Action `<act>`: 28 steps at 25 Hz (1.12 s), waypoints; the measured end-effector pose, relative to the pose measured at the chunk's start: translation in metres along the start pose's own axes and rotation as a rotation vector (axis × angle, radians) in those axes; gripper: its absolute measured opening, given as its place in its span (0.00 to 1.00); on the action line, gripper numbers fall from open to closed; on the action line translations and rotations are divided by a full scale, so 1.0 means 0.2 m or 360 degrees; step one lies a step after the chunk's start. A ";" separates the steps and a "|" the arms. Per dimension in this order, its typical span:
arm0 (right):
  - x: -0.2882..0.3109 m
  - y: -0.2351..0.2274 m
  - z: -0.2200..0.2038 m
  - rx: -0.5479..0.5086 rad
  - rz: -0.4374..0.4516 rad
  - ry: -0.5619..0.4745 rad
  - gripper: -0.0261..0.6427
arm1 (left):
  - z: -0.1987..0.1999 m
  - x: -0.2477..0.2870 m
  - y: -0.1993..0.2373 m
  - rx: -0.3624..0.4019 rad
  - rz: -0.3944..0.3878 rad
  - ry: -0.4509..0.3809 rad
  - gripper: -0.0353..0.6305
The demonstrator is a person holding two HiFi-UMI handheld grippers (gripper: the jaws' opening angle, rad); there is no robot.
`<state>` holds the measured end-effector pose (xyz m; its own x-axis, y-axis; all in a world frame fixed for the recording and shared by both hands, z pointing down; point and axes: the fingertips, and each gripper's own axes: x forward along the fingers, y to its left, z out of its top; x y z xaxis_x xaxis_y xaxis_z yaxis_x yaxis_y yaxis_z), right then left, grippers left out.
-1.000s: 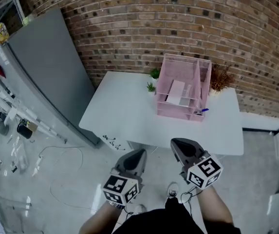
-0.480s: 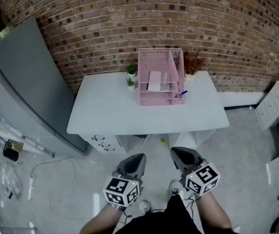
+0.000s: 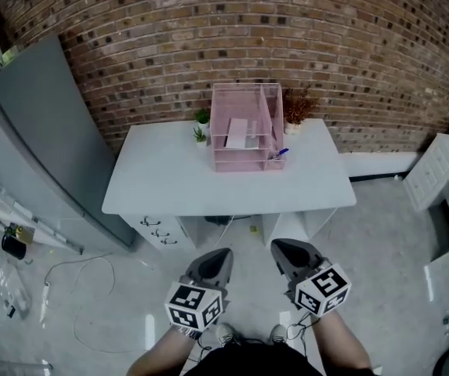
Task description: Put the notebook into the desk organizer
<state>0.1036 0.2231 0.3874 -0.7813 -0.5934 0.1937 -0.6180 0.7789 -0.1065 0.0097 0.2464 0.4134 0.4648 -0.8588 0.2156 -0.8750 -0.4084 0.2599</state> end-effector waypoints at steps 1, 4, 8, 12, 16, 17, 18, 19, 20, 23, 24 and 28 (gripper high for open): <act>-0.03 -0.01 0.01 -0.0005 0.0016 -0.0002 0.04 | 0.00 0.00 -0.04 -0.0001 0.0005 -0.0003 0.06; -0.10 -0.02 0.00 -0.0007 0.0069 -0.0008 0.04 | -0.01 0.02 -0.15 0.0010 0.0024 -0.0013 0.06; -0.20 -0.04 -0.01 -0.0020 0.0132 -0.0015 0.04 | -0.02 0.02 -0.27 0.0012 0.0066 -0.0031 0.06; -0.29 -0.04 0.02 -0.0023 0.0184 -0.0042 0.04 | -0.02 0.01 -0.38 0.0023 0.0111 -0.0049 0.06; -0.35 -0.04 0.01 -0.0007 0.0228 -0.0054 0.04 | -0.04 -0.01 -0.46 0.0030 0.0149 -0.0056 0.06; -0.36 -0.05 0.00 -0.0001 0.0235 -0.0054 0.04 | -0.05 -0.02 -0.47 0.0029 0.0157 -0.0058 0.06; -0.37 -0.05 0.00 0.0003 0.0241 -0.0054 0.04 | -0.05 -0.02 -0.48 0.0028 0.0165 -0.0062 0.06; -0.38 -0.05 0.00 0.0005 0.0246 -0.0054 0.04 | -0.05 -0.01 -0.49 0.0029 0.0171 -0.0066 0.06; -0.39 -0.05 -0.01 0.0005 0.0252 -0.0053 0.04 | -0.05 -0.01 -0.50 0.0028 0.0177 -0.0071 0.06; -0.41 -0.05 -0.02 0.0006 0.0259 -0.0045 0.04 | -0.06 -0.02 -0.52 0.0020 0.0185 -0.0081 0.06; -0.41 -0.05 -0.03 0.0006 0.0259 -0.0044 0.04 | -0.06 -0.02 -0.52 0.0020 0.0184 -0.0083 0.06; -0.42 -0.05 -0.01 -0.0007 0.0261 -0.0051 0.04 | -0.05 -0.02 -0.52 0.0024 0.0186 -0.0098 0.06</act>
<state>0.1758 0.2654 0.3744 -0.8740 -0.4646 0.1426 -0.4819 0.8666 -0.1297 0.1006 0.2957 0.3947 0.3509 -0.9179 0.1854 -0.9248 -0.3087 0.2222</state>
